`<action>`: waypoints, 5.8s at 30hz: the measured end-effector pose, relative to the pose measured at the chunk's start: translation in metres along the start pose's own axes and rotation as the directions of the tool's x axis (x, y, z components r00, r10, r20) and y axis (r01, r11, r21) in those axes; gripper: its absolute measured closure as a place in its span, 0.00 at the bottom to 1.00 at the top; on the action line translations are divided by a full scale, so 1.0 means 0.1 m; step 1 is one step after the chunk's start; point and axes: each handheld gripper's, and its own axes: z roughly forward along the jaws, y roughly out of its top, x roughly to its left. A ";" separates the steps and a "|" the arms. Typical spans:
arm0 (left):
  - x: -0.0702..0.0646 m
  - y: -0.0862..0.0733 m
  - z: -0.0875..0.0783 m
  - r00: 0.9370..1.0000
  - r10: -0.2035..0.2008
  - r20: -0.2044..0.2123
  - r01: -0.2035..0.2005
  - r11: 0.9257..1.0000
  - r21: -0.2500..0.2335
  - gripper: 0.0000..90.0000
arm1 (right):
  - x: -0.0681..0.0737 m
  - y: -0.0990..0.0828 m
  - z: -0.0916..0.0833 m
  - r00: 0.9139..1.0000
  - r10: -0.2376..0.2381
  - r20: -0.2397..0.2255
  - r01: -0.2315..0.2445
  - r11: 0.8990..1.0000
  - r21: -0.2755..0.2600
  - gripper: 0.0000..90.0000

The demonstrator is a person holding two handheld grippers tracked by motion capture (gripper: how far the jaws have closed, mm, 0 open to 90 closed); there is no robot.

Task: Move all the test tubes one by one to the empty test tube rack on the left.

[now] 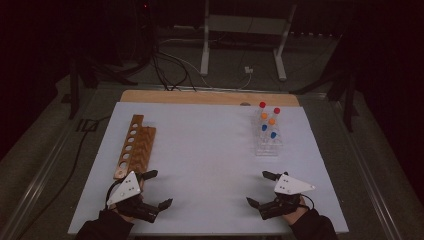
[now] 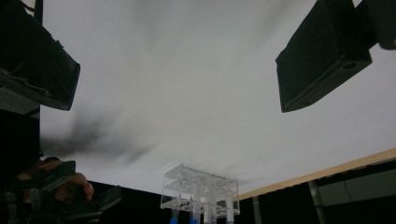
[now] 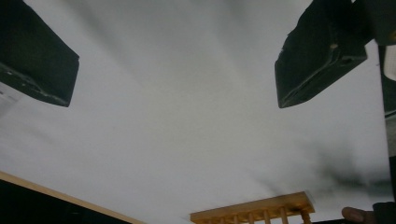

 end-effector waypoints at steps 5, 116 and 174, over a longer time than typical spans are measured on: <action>0.00 0.01 -0.01 1.000 0.006 -0.004 -0.006 1.000 -0.003 0.00 | 0.00 0.00 0.01 1.000 0.003 -0.009 -0.003 1.000 0.008 0.00; -0.01 0.01 0.00 1.000 -0.005 0.023 0.005 1.000 -0.016 0.00 | -1.20 0.54 0.28 0.864 0.251 0.437 -0.342 0.929 0.142 0.70; -0.13 0.46 0.34 0.988 -0.052 0.144 0.050 0.999 0.019 0.00 | -0.33 1.06 0.18 0.980 0.030 0.198 -0.057 0.990 0.131 0.85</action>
